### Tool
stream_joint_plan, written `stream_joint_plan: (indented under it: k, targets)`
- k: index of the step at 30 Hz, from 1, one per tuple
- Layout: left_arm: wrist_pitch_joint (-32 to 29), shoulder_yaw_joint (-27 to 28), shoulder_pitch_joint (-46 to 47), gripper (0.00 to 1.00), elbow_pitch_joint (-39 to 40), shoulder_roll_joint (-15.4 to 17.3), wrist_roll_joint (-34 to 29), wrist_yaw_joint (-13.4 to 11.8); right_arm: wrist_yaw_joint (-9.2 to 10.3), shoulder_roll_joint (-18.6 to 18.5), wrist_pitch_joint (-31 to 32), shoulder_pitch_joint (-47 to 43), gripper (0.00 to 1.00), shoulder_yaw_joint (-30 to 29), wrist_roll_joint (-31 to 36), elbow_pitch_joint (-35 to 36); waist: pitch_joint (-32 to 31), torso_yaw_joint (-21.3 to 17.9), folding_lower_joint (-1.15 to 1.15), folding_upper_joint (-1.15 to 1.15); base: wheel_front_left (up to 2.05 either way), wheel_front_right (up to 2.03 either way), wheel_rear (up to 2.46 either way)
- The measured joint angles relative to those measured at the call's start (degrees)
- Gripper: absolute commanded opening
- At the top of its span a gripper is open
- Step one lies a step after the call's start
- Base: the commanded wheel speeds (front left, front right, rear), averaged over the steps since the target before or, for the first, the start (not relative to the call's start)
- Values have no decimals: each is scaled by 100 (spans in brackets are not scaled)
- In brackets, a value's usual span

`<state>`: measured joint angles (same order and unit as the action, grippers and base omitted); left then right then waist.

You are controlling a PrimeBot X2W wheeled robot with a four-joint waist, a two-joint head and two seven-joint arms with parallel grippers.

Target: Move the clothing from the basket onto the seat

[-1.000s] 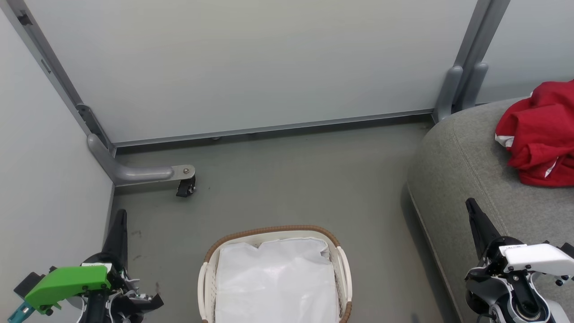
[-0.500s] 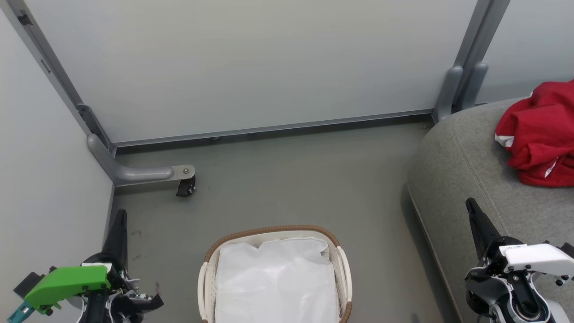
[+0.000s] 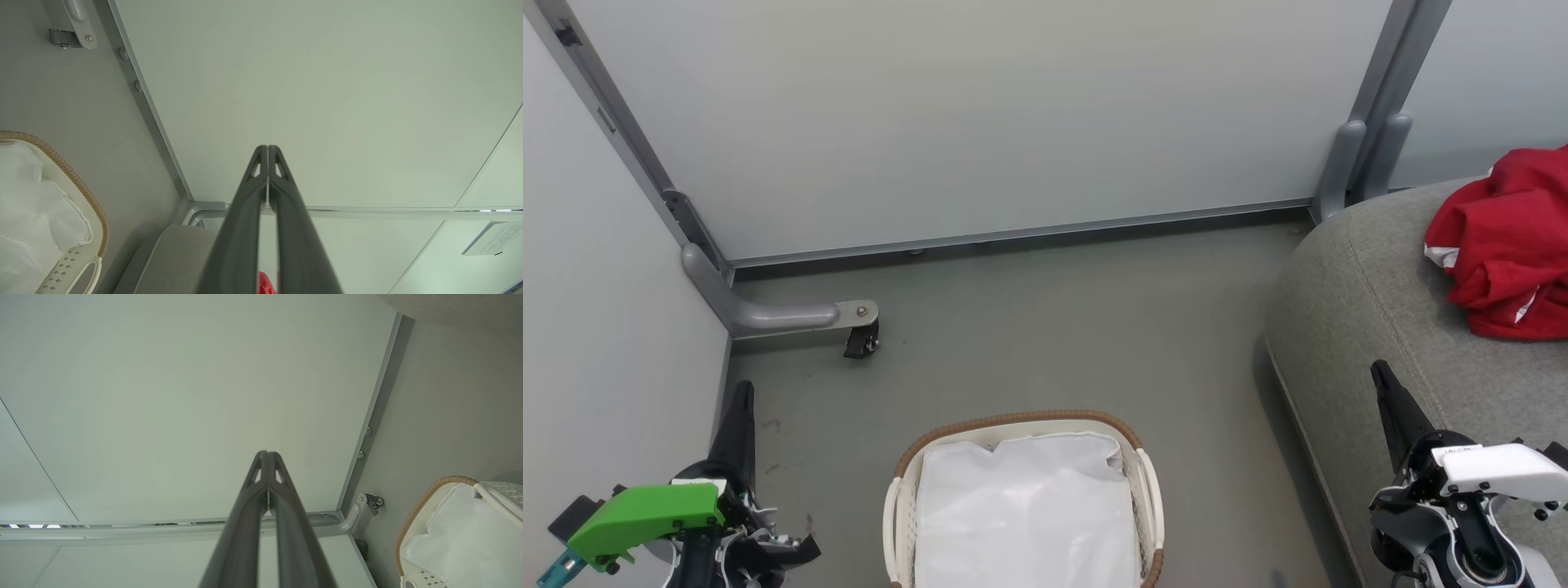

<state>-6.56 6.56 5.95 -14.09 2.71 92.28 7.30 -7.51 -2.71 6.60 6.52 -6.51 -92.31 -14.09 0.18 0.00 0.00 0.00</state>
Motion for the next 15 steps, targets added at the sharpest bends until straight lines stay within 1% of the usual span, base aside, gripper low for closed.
stream_joint_plan:
  k: [15]
  targets:
    - [0, 0, 0, 0, 0, 0, 0, 0, 0, 0, 0, 0, 0, 0, 0, 0, 0, 0, 0, 0, 0, 0, 0]
